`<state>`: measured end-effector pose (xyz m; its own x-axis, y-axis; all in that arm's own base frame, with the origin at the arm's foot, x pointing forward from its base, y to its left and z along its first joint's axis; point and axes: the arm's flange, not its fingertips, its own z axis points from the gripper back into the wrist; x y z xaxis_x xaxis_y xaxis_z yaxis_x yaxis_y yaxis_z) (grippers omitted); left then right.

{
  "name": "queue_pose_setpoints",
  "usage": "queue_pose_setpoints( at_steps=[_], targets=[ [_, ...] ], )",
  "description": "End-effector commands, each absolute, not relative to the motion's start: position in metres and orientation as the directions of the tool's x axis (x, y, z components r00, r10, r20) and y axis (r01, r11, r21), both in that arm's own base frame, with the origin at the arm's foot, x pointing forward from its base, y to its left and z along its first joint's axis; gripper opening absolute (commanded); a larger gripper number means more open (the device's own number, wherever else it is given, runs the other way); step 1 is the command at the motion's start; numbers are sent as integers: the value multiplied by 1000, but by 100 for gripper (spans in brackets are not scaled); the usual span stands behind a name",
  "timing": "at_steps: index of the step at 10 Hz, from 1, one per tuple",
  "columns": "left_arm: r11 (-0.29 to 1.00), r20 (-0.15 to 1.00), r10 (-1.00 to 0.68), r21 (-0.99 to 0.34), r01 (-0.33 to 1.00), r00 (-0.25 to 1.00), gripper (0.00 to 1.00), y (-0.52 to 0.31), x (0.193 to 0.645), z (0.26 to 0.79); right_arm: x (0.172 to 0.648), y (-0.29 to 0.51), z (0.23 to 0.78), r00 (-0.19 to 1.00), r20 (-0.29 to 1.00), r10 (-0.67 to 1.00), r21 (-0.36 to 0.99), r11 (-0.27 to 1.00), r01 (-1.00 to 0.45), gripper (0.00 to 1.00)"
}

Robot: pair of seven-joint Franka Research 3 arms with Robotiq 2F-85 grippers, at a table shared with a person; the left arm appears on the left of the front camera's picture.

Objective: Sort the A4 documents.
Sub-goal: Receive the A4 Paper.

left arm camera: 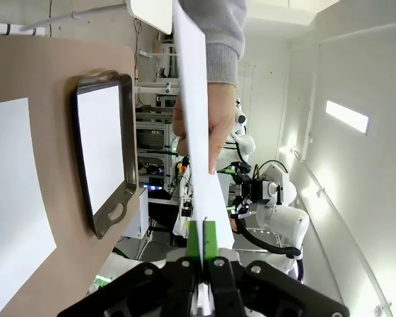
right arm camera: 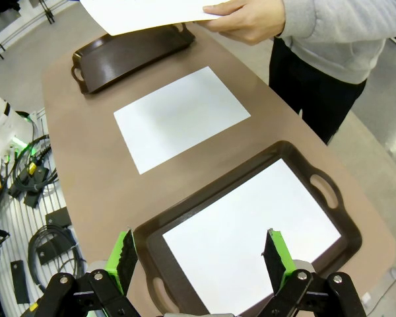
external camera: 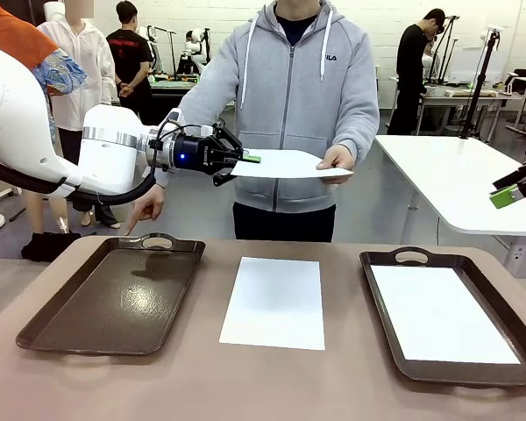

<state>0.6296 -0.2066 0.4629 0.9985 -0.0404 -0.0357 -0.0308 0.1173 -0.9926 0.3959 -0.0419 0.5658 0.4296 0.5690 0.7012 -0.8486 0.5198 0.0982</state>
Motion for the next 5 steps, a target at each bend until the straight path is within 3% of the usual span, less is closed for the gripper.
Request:
queue_pose_setpoints(
  at_steps=[1, 5],
  targets=[
    [121, -41, -39, -992, -36, 998, 0, -208, 631, 471, 396, -41, 565, 431, 701, 568, 101, 519, -849, 100],
    [122, -16, -65, -992, -8, 998, 0, -206, 629, 471, 396, -41, 565, 431, 701, 568, 101, 519, -849, 100]
  ],
)
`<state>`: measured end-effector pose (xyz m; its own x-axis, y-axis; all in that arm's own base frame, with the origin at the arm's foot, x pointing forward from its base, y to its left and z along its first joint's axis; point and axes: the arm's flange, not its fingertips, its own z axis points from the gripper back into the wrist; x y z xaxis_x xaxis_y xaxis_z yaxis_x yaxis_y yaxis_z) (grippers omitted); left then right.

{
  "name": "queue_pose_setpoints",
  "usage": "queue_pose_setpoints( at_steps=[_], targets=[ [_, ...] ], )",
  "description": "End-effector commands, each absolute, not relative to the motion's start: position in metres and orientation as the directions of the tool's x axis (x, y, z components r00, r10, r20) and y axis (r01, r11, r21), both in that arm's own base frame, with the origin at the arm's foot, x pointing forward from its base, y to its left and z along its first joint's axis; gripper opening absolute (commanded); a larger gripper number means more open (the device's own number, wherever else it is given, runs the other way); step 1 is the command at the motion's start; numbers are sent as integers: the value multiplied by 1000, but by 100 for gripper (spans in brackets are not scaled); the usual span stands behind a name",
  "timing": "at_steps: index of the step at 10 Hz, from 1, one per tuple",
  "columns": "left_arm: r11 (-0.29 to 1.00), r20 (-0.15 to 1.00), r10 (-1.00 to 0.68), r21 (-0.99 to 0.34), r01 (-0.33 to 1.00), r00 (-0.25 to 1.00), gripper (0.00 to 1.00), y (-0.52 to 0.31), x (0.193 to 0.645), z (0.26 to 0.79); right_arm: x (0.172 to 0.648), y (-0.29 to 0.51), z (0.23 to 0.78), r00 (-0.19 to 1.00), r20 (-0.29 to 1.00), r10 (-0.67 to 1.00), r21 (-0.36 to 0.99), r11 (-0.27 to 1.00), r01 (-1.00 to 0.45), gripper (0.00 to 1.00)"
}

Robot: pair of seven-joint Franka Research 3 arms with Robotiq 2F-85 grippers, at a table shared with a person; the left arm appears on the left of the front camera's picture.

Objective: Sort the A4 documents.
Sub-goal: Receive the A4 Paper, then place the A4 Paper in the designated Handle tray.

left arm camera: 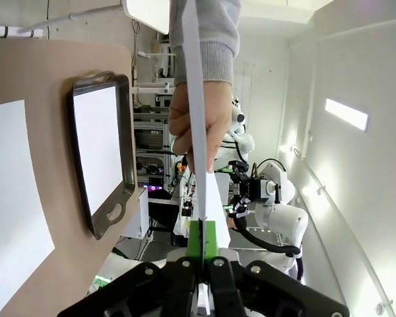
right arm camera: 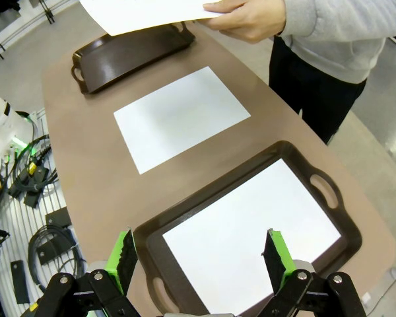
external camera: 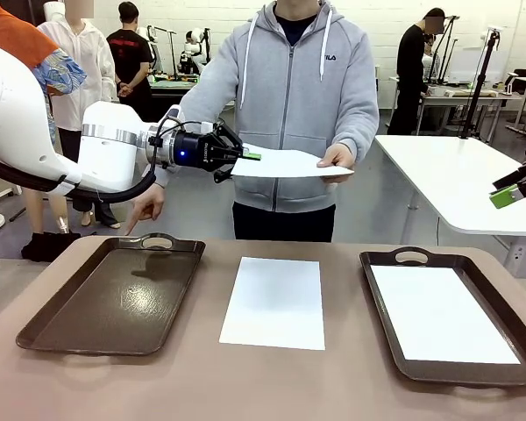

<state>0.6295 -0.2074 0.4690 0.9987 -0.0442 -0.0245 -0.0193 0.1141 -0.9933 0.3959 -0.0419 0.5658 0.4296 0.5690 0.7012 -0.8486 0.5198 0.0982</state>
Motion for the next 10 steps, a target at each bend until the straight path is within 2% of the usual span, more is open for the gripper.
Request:
queue_pose_setpoints(
  at_steps=[1, 5, 6, 7, 10],
  targets=[
    [118, -9, -67, -993, -1, 998, 0, -206, 629, 472, 396, -41, 565, 431, 701, 568, 101, 519, -849, 100],
    [88, 32, -64, -995, 37, 997, 0, -204, 626, 472, 396, -41, 565, 431, 701, 568, 101, 519, -849, 100],
    [39, 62, -86, -997, 66, 994, 0, -200, 622, 478, 396, -41, 565, 431, 701, 568, 101, 519, -849, 100],
    [111, 2, -49, -994, 7, 999, 0, -207, 629, 471, 396, -41, 565, 431, 701, 568, 101, 519, -849, 100],
    [111, 2, -49, -994, 7, 999, 0, -207, 629, 471, 396, -41, 565, 431, 701, 568, 101, 519, -849, 100]
  ],
)
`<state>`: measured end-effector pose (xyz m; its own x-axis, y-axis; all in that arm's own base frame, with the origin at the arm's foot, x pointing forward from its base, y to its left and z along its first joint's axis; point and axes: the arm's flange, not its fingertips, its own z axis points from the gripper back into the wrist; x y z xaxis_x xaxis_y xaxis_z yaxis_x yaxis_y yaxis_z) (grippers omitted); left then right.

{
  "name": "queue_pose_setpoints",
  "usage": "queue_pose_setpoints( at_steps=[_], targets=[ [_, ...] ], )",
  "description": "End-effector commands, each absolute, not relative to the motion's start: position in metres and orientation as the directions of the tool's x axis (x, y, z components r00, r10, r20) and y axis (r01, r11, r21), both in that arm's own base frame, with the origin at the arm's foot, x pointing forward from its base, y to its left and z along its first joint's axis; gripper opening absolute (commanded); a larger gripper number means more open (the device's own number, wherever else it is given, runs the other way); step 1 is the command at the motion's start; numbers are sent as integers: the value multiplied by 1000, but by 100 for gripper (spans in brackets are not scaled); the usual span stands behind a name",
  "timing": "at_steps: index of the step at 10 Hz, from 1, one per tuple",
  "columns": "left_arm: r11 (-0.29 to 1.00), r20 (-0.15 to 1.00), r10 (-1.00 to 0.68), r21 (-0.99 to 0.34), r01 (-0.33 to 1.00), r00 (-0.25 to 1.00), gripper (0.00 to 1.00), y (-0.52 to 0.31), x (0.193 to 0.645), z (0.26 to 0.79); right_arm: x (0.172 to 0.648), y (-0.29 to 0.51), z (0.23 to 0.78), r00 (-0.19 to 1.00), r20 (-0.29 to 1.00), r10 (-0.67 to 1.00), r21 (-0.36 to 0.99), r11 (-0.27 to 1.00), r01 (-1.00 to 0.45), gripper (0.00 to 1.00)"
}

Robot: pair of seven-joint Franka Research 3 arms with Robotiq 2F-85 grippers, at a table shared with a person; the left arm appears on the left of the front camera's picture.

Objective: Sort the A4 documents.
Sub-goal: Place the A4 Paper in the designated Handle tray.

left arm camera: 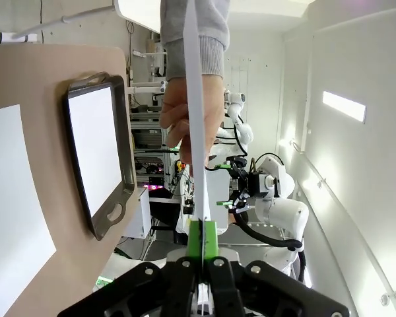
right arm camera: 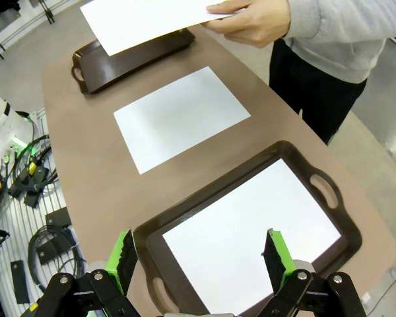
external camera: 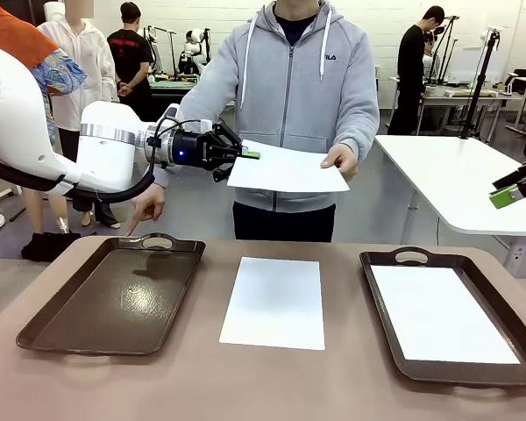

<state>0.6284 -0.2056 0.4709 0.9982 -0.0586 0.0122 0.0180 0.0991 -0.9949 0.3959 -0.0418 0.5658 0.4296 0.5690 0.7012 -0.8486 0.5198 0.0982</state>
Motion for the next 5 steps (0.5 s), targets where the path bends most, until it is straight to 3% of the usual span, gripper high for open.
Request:
queue_pose_setpoints(
  at_steps=[1, 5],
  targets=[
    [111, 2, -49, -994, 7, 999, 0, -207, 629, 471, 396, -41, 565, 431, 701, 568, 101, 519, -849, 100],
    [111, 2, -49, -994, 7, 999, 0, -207, 629, 471, 396, -41, 565, 431, 701, 568, 101, 519, -849, 100]
  ],
)
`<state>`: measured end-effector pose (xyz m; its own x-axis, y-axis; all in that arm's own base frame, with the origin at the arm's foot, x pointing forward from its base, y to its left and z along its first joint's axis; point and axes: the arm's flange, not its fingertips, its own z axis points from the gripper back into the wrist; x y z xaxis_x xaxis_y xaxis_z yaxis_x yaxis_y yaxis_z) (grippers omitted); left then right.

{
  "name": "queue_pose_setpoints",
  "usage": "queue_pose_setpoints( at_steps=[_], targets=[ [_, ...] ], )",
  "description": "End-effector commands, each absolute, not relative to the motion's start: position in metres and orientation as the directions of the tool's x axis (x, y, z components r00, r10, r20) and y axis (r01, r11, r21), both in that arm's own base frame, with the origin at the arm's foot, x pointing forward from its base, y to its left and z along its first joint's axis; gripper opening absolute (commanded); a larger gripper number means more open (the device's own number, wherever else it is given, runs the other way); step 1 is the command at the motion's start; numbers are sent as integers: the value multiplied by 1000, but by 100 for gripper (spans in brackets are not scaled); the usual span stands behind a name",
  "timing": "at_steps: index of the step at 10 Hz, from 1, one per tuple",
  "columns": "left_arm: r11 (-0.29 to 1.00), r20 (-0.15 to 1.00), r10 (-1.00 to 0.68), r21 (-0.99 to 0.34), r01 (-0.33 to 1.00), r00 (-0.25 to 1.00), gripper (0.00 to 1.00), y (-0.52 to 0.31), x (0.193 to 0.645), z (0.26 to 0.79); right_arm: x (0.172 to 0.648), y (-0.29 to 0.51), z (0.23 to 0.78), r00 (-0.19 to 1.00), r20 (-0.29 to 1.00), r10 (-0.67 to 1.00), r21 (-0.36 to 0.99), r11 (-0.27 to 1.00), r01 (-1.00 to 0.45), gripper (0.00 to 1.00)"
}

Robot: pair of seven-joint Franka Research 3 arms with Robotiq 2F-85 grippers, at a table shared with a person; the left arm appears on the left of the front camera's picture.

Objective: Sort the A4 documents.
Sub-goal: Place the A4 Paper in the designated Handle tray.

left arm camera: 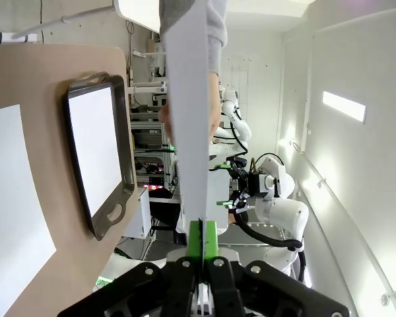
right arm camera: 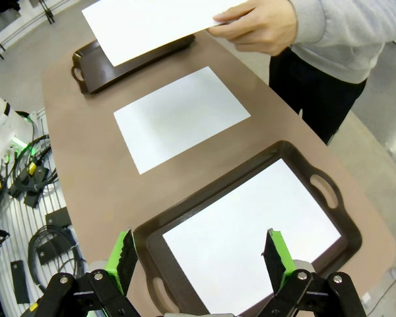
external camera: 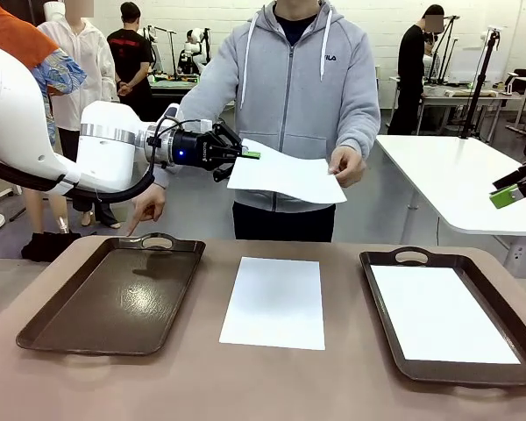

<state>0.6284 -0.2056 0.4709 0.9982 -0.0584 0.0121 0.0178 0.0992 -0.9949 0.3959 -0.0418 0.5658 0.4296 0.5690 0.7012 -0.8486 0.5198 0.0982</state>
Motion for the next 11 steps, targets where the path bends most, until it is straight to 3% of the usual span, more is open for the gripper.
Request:
queue_pose_setpoints(
  at_steps=[1, 5, 11],
  targets=[
    [111, 2, -49, -994, 7, 999, 0, -207, 629, 471, 396, -41, 565, 431, 701, 568, 101, 519, -849, 100],
    [99, 12, -58, -995, 18, 998, 1, -206, 628, 471, 396, -41, 565, 431, 701, 568, 101, 519, -849, 100],
    [72, 115, -94, -990, 122, 989, 1, -168, 587, 504, 396, -41, 565, 431, 701, 568, 101, 519, -849, 100]
  ],
)
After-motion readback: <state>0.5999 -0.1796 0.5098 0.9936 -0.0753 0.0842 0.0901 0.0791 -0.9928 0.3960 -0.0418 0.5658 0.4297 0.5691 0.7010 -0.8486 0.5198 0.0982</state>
